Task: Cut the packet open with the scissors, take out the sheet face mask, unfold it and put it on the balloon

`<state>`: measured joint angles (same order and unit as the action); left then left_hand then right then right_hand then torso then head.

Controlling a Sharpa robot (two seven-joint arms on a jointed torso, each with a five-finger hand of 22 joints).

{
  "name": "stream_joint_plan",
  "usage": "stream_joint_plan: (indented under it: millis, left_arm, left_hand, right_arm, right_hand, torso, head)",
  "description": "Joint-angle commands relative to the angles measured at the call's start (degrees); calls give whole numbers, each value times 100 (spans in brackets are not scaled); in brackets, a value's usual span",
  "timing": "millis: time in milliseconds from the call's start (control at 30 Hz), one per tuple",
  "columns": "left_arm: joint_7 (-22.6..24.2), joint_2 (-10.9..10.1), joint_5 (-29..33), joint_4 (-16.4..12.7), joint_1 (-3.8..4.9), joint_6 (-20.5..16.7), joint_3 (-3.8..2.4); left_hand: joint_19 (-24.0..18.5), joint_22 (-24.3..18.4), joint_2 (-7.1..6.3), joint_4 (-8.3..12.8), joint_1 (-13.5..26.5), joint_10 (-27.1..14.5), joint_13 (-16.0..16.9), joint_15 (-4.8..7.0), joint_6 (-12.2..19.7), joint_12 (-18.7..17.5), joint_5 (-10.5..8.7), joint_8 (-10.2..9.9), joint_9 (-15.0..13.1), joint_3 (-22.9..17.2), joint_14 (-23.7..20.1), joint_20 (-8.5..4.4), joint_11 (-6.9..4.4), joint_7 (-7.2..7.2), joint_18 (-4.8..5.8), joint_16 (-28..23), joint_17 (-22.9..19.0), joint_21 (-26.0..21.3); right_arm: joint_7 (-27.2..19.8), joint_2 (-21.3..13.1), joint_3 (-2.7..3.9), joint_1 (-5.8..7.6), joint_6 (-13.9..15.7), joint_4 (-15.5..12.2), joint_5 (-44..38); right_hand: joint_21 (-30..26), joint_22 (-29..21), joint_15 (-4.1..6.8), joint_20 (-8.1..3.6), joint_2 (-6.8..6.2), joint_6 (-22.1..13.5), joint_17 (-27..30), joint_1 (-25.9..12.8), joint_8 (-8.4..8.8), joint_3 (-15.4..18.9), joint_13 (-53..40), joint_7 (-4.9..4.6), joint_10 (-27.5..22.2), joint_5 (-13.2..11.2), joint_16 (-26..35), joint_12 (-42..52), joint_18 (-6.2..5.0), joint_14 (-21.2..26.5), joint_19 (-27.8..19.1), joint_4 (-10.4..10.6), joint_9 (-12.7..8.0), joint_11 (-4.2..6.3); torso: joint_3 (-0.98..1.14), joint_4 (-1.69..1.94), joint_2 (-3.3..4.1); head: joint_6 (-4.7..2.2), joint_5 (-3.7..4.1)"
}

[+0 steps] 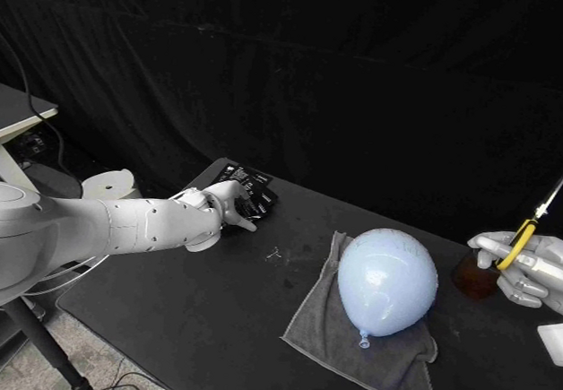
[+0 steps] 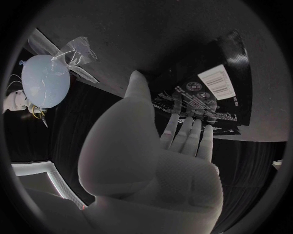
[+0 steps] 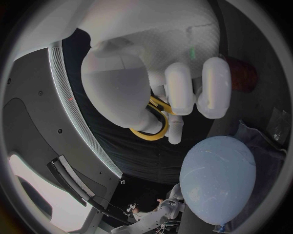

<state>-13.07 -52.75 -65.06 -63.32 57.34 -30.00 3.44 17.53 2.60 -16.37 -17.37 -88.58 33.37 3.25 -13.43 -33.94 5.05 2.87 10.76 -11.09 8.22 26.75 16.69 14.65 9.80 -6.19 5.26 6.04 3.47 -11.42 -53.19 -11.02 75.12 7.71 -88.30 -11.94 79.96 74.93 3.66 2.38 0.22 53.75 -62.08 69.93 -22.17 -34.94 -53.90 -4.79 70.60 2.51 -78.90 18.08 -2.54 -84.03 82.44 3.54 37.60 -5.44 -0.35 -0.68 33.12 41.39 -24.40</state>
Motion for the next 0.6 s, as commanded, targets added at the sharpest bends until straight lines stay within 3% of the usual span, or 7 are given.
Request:
stream_joint_plan:
  millis: [33,167,267,400,433,533,600]
  left_arm:
    - [55,-26,180,-102,-4,109,0]
    - [80,-74,283,-229,-5,153,0]
    - [100,-104,329,-303,-6,170,0]
    - [123,-134,386,-357,-6,182,0]
    - [127,-138,395,-361,-6,183,0]
    - [139,-146,427,-364,-6,186,0]
    - [144,-151,442,-368,-6,191,0]
  left_hand:
    - [39,5,44,2,-39,0,-16,-7,-183,-28,29,79,-63,-91,46,1,0,618,-83,30,7,24]
    - [41,1,94,3,-51,-81,-27,-7,-412,-73,27,183,-133,-172,60,1,-5,589,-82,24,8,25]
    - [47,-2,219,6,-81,-52,-26,-9,-705,-102,19,314,-218,-366,82,1,-8,559,-78,20,11,26]
    - [70,-5,476,14,-100,95,-17,10,-934,-124,8,427,-276,-730,150,1,-37,509,-92,22,22,33]
    - [80,-6,638,20,-107,144,-15,12,-977,-133,2,449,-283,-898,171,2,-43,493,-95,21,26,35]
    - [90,-9,901,32,-113,249,-11,22,-1028,-157,-8,465,-281,-1242,213,3,-62,468,-103,16,32,38]
    - [98,-10,985,35,-123,271,-12,21,-1044,-170,-11,465,-275,-1381,224,4,-63,461,-105,11,32,40]
  right_arm:
    - [-56,0,5,0,-41,-3,-55]
    - [-57,3,5,-2,-41,6,-57]
    - [-58,6,5,-3,-41,12,-57]
    - [-60,8,5,-4,-40,15,-58]
    - [-60,8,5,-4,-40,15,-58]
    - [-59,7,5,-5,-37,16,-58]
    - [-58,6,5,-5,-37,15,-58]
  right_hand:
    - [2,541,47,-12,27,-3,-7,71,-20,-12,-6,42,1289,29,-20,3272,-47,-134,-3,-26,6,584]
    - [2,541,47,-12,27,-3,-7,71,-20,-12,-6,42,1289,29,-20,3272,-47,-134,-3,-26,6,584]
    - [2,541,47,-12,27,-3,-7,71,-20,-12,-6,42,1289,29,-20,3272,-47,-134,-3,-26,6,584]
    - [2,541,47,-12,27,-3,-7,71,-20,-12,-6,42,1289,29,-20,3272,-47,-134,-3,-26,6,584]
    - [2,541,47,-12,27,-3,-7,71,-20,-12,-6,42,1289,29,-20,3272,-47,-134,-3,-26,6,584]
    - [2,541,47,-12,27,-3,-7,71,-20,-12,-6,42,1289,29,-20,3272,-47,-134,-3,-26,6,584]
    - [2,541,47,-12,27,-3,-7,71,-20,-12,-6,42,1289,29,-20,3272,-47,-134,-3,-26,6,584]
  torso:
    - [-1,1,-1]
    - [0,0,0]
    - [-2,1,2]
    - [1,-1,-1]
    - [1,-4,-1]
    - [0,-5,-1]
    - [0,-5,-1]
  head:
    - [13,-7]
    - [25,-5]
    - [26,-4]
    - [29,-3]
    - [29,-5]
    - [32,-5]
    - [32,-5]
